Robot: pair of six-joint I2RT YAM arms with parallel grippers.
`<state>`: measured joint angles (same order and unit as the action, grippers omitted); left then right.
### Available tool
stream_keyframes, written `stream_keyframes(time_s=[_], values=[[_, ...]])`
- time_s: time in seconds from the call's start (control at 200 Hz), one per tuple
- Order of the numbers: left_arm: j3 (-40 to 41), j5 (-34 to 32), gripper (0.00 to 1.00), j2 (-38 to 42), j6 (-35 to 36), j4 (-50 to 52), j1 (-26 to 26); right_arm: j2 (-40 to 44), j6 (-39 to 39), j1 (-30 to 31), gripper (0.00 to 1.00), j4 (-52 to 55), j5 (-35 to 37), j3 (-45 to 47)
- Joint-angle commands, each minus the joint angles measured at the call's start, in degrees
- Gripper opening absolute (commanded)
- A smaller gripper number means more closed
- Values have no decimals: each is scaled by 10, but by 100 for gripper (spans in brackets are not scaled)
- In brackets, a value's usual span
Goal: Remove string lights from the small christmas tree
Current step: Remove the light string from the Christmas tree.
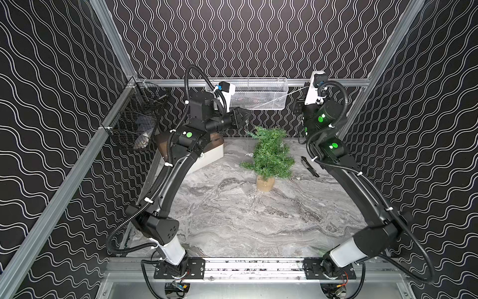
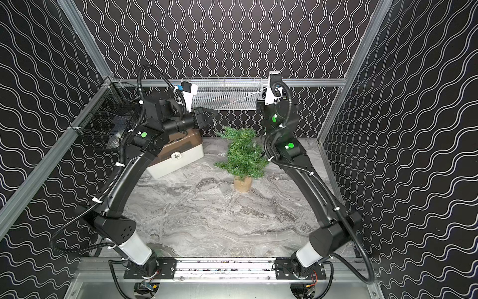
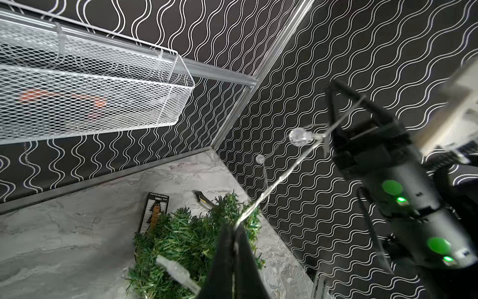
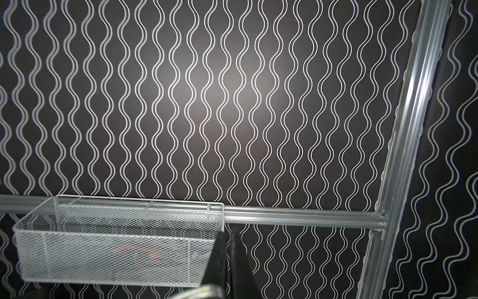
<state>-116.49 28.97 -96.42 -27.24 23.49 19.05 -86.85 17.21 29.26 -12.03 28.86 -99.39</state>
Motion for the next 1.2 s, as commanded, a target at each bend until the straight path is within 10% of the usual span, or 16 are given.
stream_keyframes(time_s=[0.0,0.34,1.046,1.191], values=[[3,-12,0,16,21,22,-2,60,-9,31,0,-1,38,42],[34,-18,0,72,55,69,-2,188,-26,188,0,173,101,123],[286,12,0,206,51,41,20,378,-426,191,0,547,237,342],[335,20,0,231,75,40,41,398,-461,191,0,530,157,425]])
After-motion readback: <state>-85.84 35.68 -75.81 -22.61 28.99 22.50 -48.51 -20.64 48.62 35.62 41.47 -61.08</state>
